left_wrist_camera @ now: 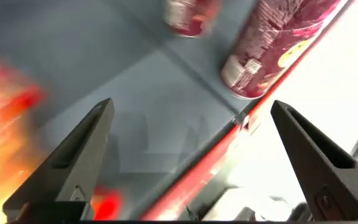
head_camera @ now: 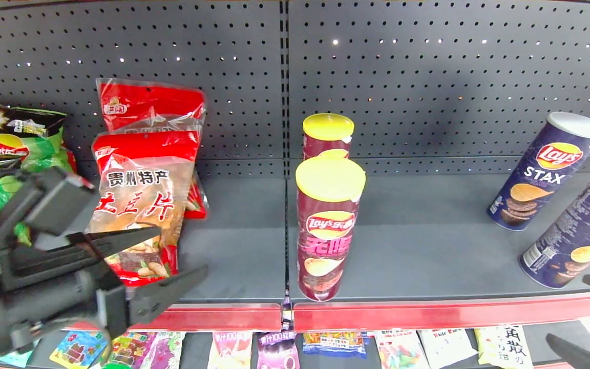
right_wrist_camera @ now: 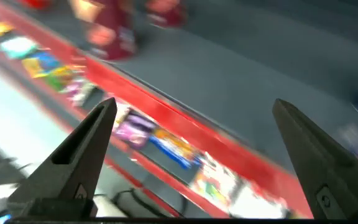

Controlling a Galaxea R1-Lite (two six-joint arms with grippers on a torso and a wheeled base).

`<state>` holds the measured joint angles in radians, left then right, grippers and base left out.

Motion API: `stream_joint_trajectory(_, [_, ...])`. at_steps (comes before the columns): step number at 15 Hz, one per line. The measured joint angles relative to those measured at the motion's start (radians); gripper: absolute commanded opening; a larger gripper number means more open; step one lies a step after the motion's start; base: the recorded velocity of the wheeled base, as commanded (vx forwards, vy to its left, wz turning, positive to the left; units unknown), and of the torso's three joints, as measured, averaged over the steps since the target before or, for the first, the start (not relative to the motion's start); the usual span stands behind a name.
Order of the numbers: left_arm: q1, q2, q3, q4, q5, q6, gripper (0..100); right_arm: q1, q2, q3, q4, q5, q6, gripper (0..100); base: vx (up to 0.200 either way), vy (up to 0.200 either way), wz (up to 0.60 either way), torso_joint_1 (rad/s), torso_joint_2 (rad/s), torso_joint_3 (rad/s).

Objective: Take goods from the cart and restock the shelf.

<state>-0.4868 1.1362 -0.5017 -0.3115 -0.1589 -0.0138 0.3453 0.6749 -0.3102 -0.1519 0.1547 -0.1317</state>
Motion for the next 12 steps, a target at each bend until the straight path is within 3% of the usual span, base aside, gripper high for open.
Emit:
stream_joint_trajectory(4, [0.026, -0.462, 0.058, 0.445, 0.237, -0.076, 100, -0.179, -0.255, 0.024, 0.325, -0.046, 0.003, 100, 0.000, 0.000, 0.00, 0.000, 0.00, 0.000])
stream_joint_trajectory(6, [0.102, -0.637, 0.070, 0.623, 0.292, -0.097, 100, -0.259, -0.381, 0.039, 0.423, -0.067, 0.002, 100, 0.000, 0.000, 0.00, 0.000, 0.00, 0.000])
stream_joint_trajectory(10, [0.502, -0.863, 0.106, 0.815, 0.330, -0.114, 100, -0.327, -0.569, 0.120, 0.469, -0.103, -0.001, 100, 0.000, 0.000, 0.00, 0.000, 0.00, 0.000])
stream_joint_trajectory(12, [0.627, -0.952, 0.164, 0.796, 0.287, -0.113, 100, -0.336, -0.620, 0.130, 0.467, -0.101, 0.011, 100, 0.000, 0.000, 0.00, 0.000, 0.00, 0.000])
